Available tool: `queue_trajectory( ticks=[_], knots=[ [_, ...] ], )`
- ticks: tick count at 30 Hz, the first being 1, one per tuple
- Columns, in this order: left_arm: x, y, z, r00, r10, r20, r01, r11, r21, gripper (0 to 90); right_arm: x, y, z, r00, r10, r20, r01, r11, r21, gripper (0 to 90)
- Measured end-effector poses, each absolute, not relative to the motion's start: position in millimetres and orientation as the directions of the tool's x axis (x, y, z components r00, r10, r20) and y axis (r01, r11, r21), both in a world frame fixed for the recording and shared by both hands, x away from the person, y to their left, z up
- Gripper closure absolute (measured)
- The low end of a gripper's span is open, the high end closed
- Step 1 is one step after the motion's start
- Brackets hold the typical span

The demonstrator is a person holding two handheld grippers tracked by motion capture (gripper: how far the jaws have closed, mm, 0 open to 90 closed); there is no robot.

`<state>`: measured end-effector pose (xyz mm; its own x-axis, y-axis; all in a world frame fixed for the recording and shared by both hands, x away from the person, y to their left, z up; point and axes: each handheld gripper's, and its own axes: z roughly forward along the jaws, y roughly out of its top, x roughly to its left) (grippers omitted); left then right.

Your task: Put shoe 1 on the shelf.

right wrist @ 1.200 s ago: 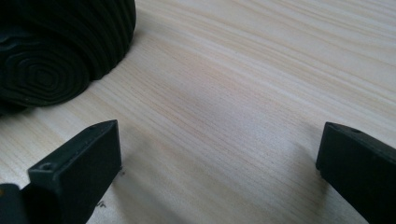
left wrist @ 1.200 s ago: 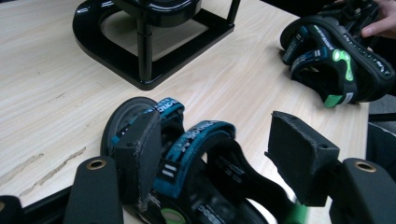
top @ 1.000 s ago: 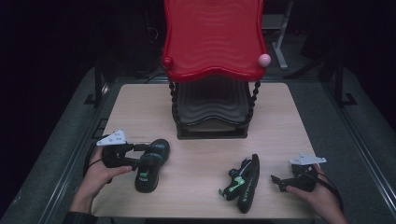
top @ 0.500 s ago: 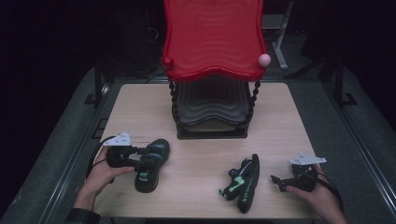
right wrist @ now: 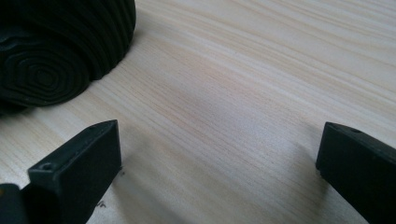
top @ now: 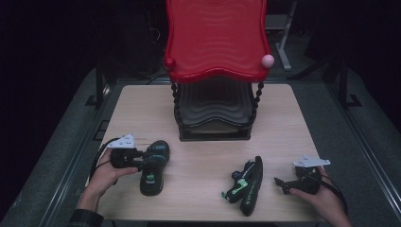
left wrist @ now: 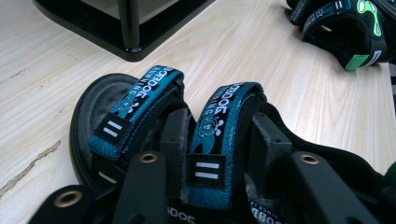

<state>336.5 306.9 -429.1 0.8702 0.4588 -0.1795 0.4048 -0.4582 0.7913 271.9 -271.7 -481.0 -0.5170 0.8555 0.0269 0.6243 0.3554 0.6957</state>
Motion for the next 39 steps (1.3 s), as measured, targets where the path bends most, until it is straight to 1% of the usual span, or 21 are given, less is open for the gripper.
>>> queue_trajectory(
  ticks=[7, 15, 22, 32, 39],
  knots=[
    [336.6, 309.3, -429.1, 0.871, 0.456, -0.181, 0.400, -0.445, 0.802, 66.9, 271.9, -271.8, -481.0, -0.517, 0.856, 0.027, 0.624, 0.355, 0.696, 0.0],
    [335.3, 319.6, -431.2, 0.856, 0.465, -0.228, 0.425, -0.380, 0.822, 67.9, 271.9, -271.8, -481.0, -0.517, 0.855, 0.027, 0.624, 0.356, 0.696, 0.0],
    [333.5, 323.3, -427.3, 0.855, 0.463, -0.233, 0.420, -0.356, 0.835, 68.1, 271.9, -271.7, -481.0, -0.517, 0.856, 0.027, 0.625, 0.355, 0.695, 0.0],
    [327.9, 321.2, -409.1, 0.879, 0.415, -0.233, 0.379, -0.313, 0.871, 68.1, 271.9, -271.8, -481.0, -0.517, 0.856, 0.027, 0.624, 0.356, 0.696, 0.0],
    [324.5, 307.2, -387.2, 0.903, 0.361, -0.233, 0.345, -0.288, 0.893, 68.2, 271.9, -271.8, -481.0, -0.517, 0.856, 0.027, 0.624, 0.355, 0.696, 0.0]
  ],
)
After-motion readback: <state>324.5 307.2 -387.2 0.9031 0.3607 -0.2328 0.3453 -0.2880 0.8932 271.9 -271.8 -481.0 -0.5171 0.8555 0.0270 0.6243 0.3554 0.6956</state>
